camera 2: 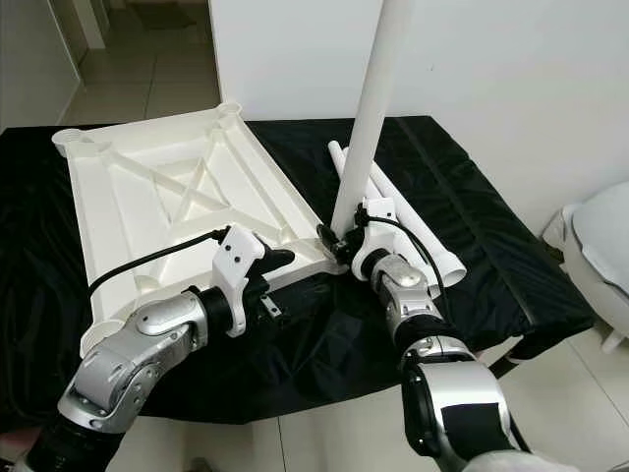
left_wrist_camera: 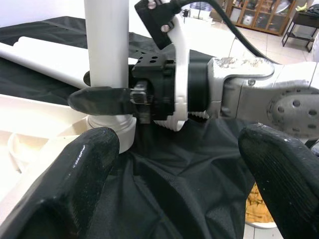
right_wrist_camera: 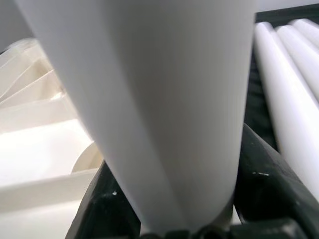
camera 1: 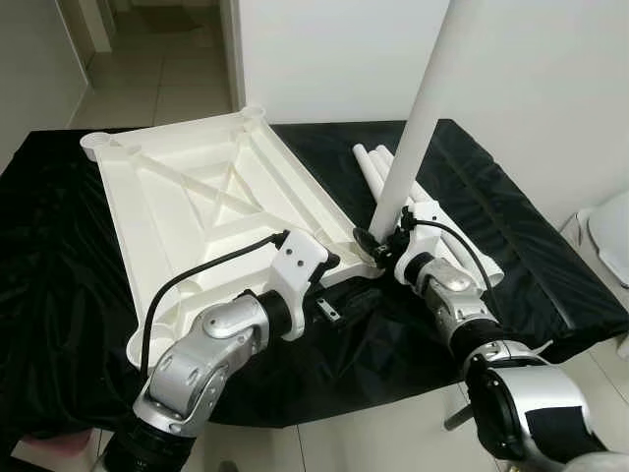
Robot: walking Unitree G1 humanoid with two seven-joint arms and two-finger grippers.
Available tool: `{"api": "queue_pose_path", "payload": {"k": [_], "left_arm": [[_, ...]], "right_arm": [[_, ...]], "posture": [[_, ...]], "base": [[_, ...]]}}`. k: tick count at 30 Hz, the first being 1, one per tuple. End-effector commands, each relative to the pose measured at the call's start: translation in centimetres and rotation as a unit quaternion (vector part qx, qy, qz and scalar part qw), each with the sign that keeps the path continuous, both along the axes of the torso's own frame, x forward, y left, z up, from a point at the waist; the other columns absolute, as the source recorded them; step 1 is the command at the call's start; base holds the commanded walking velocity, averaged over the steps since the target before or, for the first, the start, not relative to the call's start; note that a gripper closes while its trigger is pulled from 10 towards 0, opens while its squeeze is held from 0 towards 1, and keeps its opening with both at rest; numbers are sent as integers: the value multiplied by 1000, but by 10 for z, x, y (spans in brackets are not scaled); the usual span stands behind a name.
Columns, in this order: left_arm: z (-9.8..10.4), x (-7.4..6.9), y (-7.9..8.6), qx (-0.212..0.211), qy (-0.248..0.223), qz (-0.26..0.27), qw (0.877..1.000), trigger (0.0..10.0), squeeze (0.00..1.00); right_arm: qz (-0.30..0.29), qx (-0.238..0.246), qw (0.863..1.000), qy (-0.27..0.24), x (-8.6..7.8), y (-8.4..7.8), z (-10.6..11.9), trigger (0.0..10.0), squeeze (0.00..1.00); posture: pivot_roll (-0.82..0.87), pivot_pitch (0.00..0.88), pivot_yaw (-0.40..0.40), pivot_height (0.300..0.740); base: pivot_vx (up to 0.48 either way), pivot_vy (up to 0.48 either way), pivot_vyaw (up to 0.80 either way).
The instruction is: Building children table
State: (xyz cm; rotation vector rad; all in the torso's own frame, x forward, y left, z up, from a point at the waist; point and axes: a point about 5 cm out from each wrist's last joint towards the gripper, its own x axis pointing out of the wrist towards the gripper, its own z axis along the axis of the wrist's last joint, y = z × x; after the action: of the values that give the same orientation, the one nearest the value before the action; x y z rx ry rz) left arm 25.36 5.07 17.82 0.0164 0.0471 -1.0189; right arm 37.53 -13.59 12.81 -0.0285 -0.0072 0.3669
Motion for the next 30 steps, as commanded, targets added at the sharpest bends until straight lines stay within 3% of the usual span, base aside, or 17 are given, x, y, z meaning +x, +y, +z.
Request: {"api": "queue_pose_path", "payload": {"k": [1,4,5,8,11,15,21,22,23,25,26,30], "left_arm": [[-1,-1,-2,0,4,-3,1000,10000,0],[-1,-1,-2,0,4,-4,1000,10000,0],[-1,-1,-4,-1,3,-7,1000,10000,0],[0,0,-5,-2,3,-8,1000,10000,0],[0,0,-7,-3,1,-12,1000,10000,0],[0,1,-8,-3,0,-14,1000,10000,0],[0,1,-9,-4,-2,-15,1000,10000,0],[0,0,-9,-4,-2,-14,1000,10000,0],[0,0,-9,-4,-1,-13,1000,10000,0],[0,0,-9,-3,-1,-12,1000,10000,0],[-1,0,-9,3,-4,-12,1000,10000,0],[-3,0,-9,12,-8,-11,1000,10000,0]], "right_arm": [[-77,31,997,6,-2,4,-5,0,0],[-86,36,996,3,-3,8,-5,0,0],[-110,58,992,8,-4,22,-7,0,0],[-115,65,991,10,-5,31,-7,0,0],[-133,70,989,3,-6,51,-2,0,0],[-156,67,986,6,-8,60,-1,0,0],[-136,72,988,2,-10,70,2,0,0],[-139,68,988,1,-10,68,2,3373,0],[-142,67,988,-2,-10,65,2,10000,510],[-147,66,987,-4,-10,63,3,10000,510],[-151,69,986,-14,-10,59,4,10000,1000],[-154,68,985,-28,-10,54,7,10000,1000]], "posture": [[-1,9,-31,740],[-5,5,-32,740],[-7,0,-33,740],[-7,0,-33,740],[-14,0,-36,740],[-14,0,-38,740],[-8,0,-43,740],[-7,0,-44,740],[-7,0,-44,740],[-7,0,-44,740],[-6,0,-44,740],[-9,0,-43,740]], "base": [[0,0,0],[0,0,0],[0,0,0],[0,0,0],[0,0,0],[0,0,0],[0,0,0],[0,0,0],[0,0,0],[0,0,0],[0,0,0],[0,0,0]]}}
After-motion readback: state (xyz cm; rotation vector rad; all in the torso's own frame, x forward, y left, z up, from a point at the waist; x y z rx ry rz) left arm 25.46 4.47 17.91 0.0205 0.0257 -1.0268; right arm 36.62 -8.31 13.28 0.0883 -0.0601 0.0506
